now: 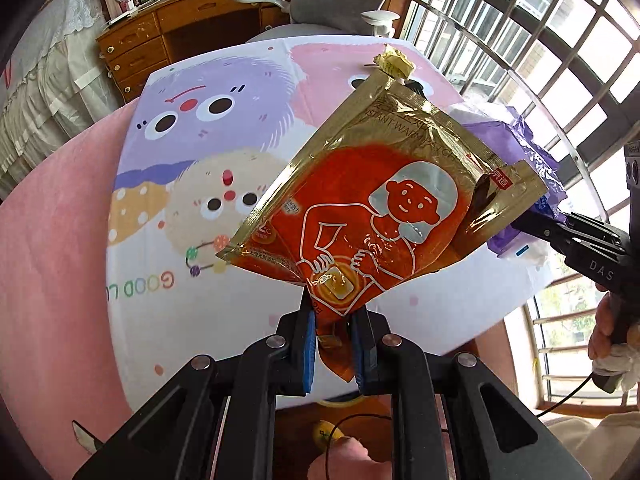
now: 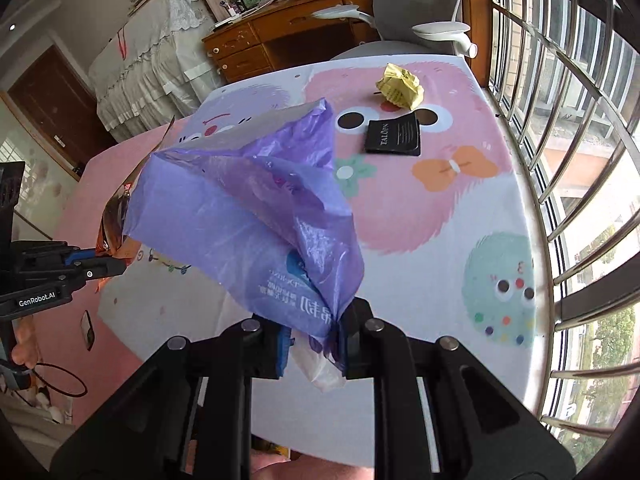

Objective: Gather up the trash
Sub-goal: 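Carry the orange packet and purple bag down over the bin with both tools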

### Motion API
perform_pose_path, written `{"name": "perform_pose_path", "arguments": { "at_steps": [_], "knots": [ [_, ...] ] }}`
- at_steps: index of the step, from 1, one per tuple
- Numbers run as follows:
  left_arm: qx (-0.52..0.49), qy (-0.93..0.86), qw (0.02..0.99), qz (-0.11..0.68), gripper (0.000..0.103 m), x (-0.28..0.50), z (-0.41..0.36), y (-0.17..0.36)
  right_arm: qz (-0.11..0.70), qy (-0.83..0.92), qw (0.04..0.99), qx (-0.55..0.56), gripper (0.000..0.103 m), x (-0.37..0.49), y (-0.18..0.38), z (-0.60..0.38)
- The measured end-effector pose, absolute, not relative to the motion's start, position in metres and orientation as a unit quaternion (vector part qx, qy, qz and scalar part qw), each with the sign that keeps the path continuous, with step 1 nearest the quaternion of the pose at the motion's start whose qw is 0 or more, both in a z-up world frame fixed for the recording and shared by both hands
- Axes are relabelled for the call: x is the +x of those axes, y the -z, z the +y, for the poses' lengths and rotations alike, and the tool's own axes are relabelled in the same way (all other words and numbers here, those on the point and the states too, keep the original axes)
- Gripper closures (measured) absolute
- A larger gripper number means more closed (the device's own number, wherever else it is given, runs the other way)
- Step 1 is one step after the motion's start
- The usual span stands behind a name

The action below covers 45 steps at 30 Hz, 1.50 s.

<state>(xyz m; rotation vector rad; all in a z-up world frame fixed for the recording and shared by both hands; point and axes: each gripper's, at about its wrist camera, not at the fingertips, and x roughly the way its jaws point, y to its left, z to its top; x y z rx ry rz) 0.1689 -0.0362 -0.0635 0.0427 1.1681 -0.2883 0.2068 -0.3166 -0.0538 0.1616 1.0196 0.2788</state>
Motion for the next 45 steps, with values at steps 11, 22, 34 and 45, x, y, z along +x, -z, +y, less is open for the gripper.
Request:
{"name": "perform_pose_path", "arguments": {
  "at_steps": [11,22,34,45],
  "knots": [
    [0.021,0.172,0.812,0.558,0.089,0.027,0.029,0.099,0.492,-0.104,0.860,0.084,0.088,0.041,0.060,-0.202],
    [0.007,0.181,0.767,0.616,0.089,-0.048,0.023,0.163,0.559,-0.082,0.822,0.068,0.088,-0.067,0.100,-0.170],
    [-0.050,0.140,0.715,0.683,0.089,-0.066,-0.028,0.325,0.648,-0.073,0.755,0.062,0.088,-0.070,0.243,-0.208],
    [-0.088,0.125,0.678,0.719,0.088,-0.050,-0.068,0.483,0.696,-0.024,0.714,0.072,0.088,-0.065,0.403,-0.216]
  ]
}}
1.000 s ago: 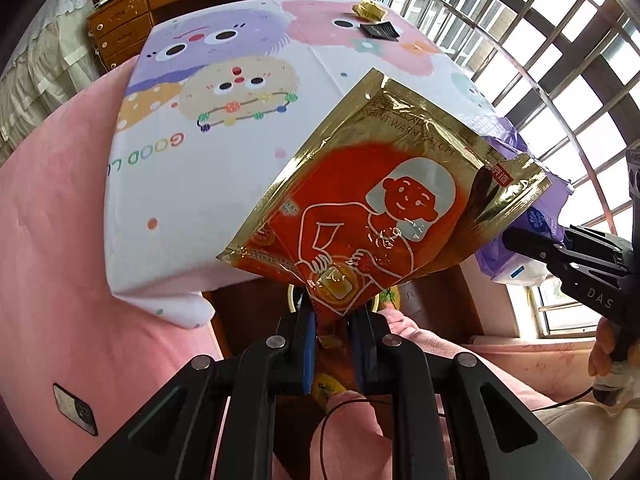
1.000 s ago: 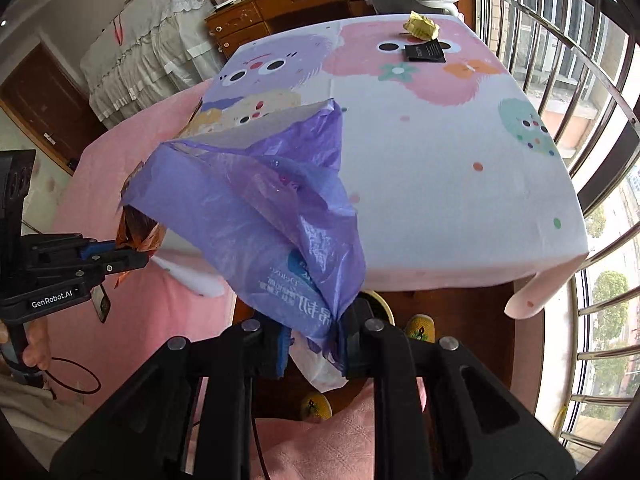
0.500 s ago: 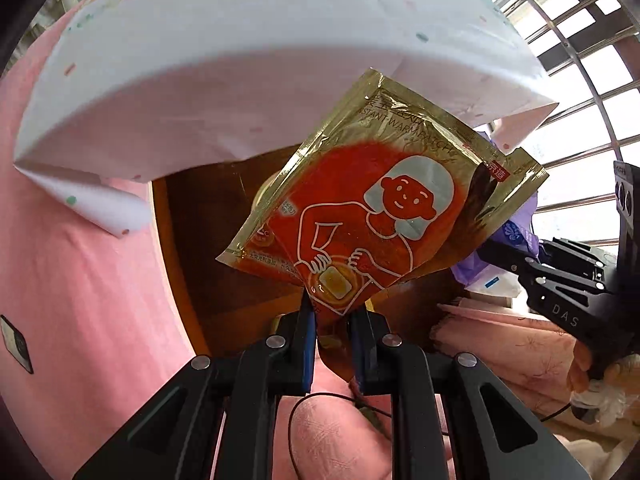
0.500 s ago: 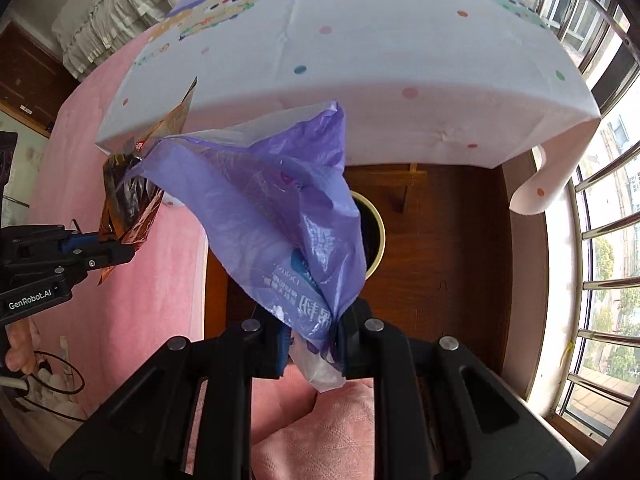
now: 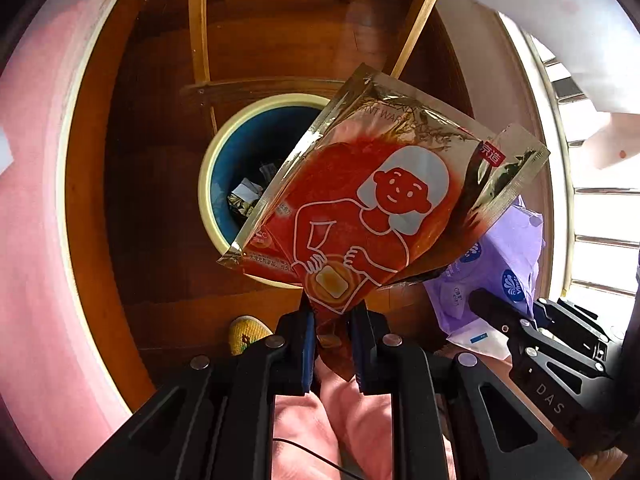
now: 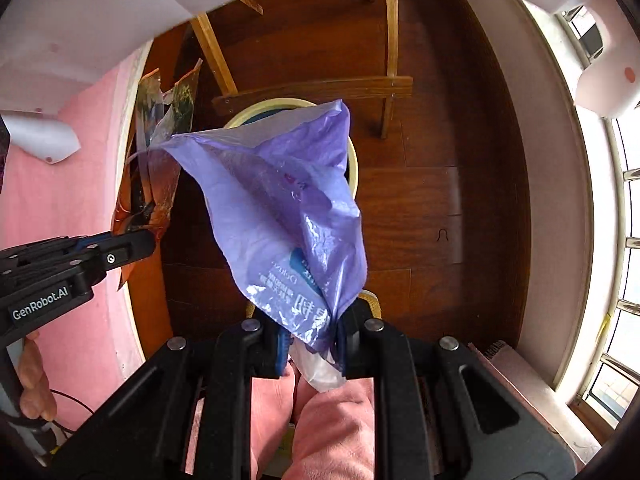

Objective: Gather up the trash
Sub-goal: 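Carry the orange packet and purple bag down over the bin with both tools, then open both tools to drop the packet and purple bag into the bin, then raise both tools back up toward the table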

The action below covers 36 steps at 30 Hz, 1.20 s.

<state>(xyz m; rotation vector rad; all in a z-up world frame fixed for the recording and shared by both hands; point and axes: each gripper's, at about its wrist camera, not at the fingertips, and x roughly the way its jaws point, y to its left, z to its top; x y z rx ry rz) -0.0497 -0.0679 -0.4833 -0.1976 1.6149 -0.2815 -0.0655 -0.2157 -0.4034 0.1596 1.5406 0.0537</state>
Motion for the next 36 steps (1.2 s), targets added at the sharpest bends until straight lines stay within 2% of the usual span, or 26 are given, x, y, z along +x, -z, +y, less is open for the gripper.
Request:
{"name": "perform_pose_path", "arguments": {
  "at_steps": [6,15,18,21,34,36],
  "knots": [
    [-0.091,0.125,0.665,0.731,0.087,-0.029,-0.079,0.522,0.703,-0.008,0.706,0.082,0.088,-0.059,0.452,-0.210],
    [-0.075,0.117,0.659,0.740,0.068,-0.011,-0.079,0.544,0.709,0.007,0.699,0.097,0.088,-0.053,0.493,-0.219],
    [-0.070,0.107,0.665,0.736,0.065,-0.011,-0.075,0.540,0.707,0.008,0.700,0.098,0.088,-0.051,0.497,-0.221],
    [-0.073,0.100,0.674,0.729,0.057,-0.013,-0.070,0.534,0.707,0.011,0.700,0.099,0.088,-0.046,0.504,-0.220],
    [-0.087,0.053,0.723,0.683,0.056,-0.016,-0.003,0.488,0.707,-0.002,0.700,0.098,0.087,-0.024,0.504,-0.195],
    [-0.093,0.049,0.729,0.677,0.056,-0.016,0.005,0.476,0.706,-0.008,0.700,0.102,0.084,-0.017,0.501,-0.186]
  ]
}}
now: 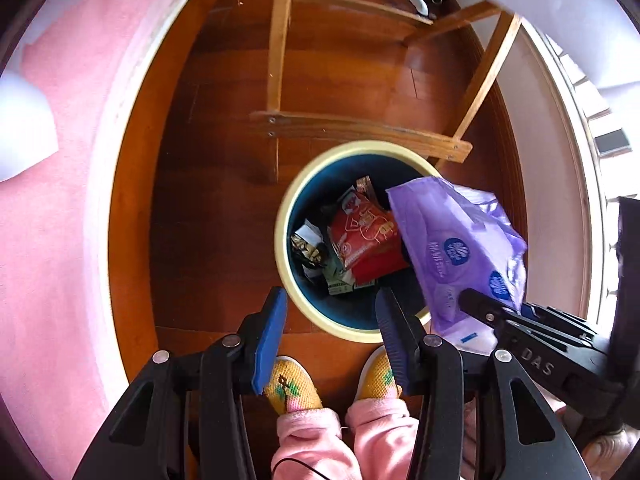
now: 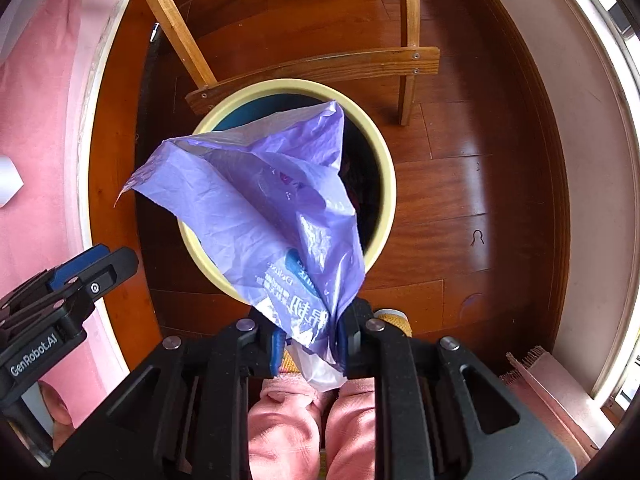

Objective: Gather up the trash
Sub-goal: 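Raise both tools back up toward the table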

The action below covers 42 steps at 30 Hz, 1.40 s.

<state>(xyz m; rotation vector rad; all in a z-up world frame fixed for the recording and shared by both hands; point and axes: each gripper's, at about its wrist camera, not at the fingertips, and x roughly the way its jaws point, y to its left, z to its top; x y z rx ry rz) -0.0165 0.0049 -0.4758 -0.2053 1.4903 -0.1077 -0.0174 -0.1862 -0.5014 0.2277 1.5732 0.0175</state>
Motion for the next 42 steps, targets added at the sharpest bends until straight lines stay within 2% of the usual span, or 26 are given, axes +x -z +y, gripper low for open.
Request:
{"name": "perform_pose_path", "arguments": {
  "at_steps": [2,4,5,6,15,20,24,27,29,37,40,42],
  "knots": [
    [-0.095,0.048,0.734,0.671,0.056,-0.013,0.019,0.480,0.707,-0.015,0.698,0.114,0.079,-0.010,0.499,-0.178],
    [-0.093,0.047,0.739,0.665,0.056,-0.013,0.025,0.471,0.708,-0.018,0.696,0.120,0.064,-0.002,0.498,-0.171],
    [-0.092,0.046,0.742,0.663,0.056,-0.014,0.028,0.466,0.708,-0.019,0.695,0.123,0.052,0.001,0.497,-0.167],
    [-0.091,0.046,0.744,0.660,0.056,-0.015,0.031,0.461,0.706,-0.023,0.696,0.127,0.049,0.003,0.496,-0.163],
    [-0.099,0.041,0.756,0.645,0.056,-0.017,0.045,0.406,0.686,-0.040,0.717,0.118,0.049,0.003,0.467,-0.146],
    [-0.100,0.044,0.766,0.633,0.056,-0.014,0.050,0.345,0.680,-0.031,0.724,0.113,0.049,-0.006,0.426,-0.149],
    [-0.099,0.060,0.783,0.611,0.056,-0.012,0.055,0.272,0.668,-0.030,0.735,0.113,0.049,-0.015,0.369,-0.156],
    [-0.086,0.080,0.801,0.587,0.047,-0.012,0.056,0.212,0.653,-0.031,0.749,0.109,0.049,-0.022,0.316,-0.160],
    [-0.078,0.093,0.812,0.571,0.033,-0.012,0.056,0.175,0.643,-0.031,0.758,0.109,0.049,-0.027,0.280,-0.161],
    [-0.044,0.141,0.848,0.510,0.031,0.000,0.048,0.058,0.590,-0.018,0.798,0.124,0.049,-0.035,0.152,-0.166],
    [-0.028,0.156,0.858,0.489,0.019,0.011,0.041,0.026,0.559,-0.009,0.820,0.123,0.049,-0.032,0.111,-0.168],
    [-0.020,0.162,0.866,0.473,0.018,0.020,0.039,0.007,0.536,-0.003,0.835,0.121,0.049,-0.027,0.087,-0.171]
  ]
}}
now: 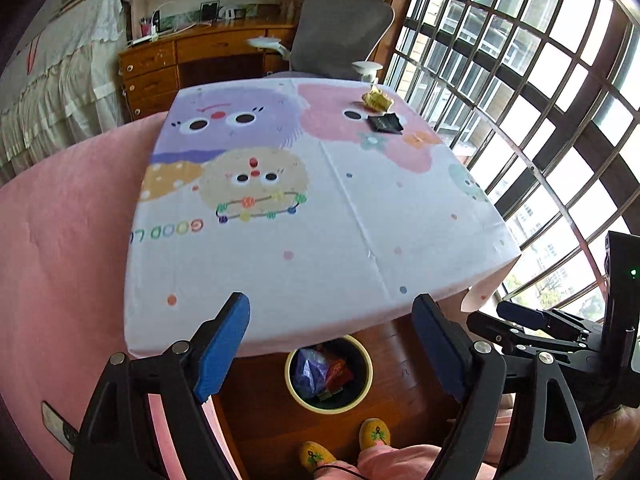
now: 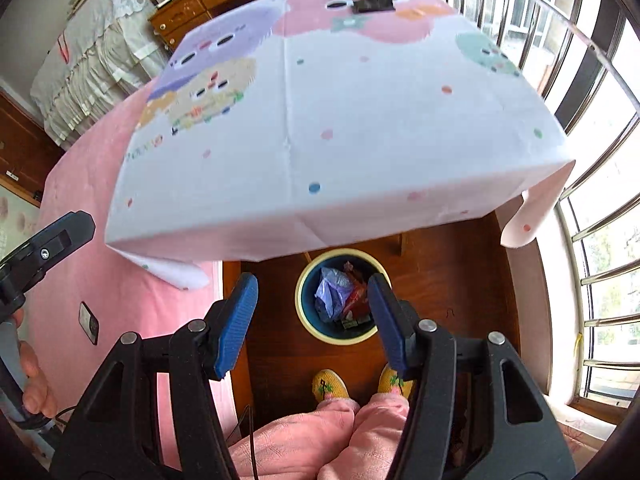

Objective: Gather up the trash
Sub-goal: 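Raise both tools back up toward the table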

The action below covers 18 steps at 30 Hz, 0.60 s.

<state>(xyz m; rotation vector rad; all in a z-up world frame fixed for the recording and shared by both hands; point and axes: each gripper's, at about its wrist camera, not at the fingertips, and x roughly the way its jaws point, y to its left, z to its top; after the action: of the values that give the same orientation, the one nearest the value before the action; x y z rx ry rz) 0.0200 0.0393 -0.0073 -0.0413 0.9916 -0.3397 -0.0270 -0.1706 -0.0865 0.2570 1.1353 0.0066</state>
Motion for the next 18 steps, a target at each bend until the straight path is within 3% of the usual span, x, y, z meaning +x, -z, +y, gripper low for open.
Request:
{"name": "perform_pose_path", "arguments": {
  "at_steps": [6,11,18],
  "knots": [
    [-0.018,0.171,0.873,0.457,0.018,0.058,0.022,-0.033,0.485,0.013,0.866,0.116,0.049,-0.007,0.032,-0.184],
    [-0.006,0.168,0.869,0.465,0.018,0.101,0.003,-0.031,0.467,0.022,0.877,0.110,0.048,0.020,0.014,-0.201],
    [-0.011,0.118,0.866,0.486,0.018,0.180,-0.022,-0.004,0.467,0.024,0.877,0.111,0.036,0.098,0.020,-0.243]
  ]
}}
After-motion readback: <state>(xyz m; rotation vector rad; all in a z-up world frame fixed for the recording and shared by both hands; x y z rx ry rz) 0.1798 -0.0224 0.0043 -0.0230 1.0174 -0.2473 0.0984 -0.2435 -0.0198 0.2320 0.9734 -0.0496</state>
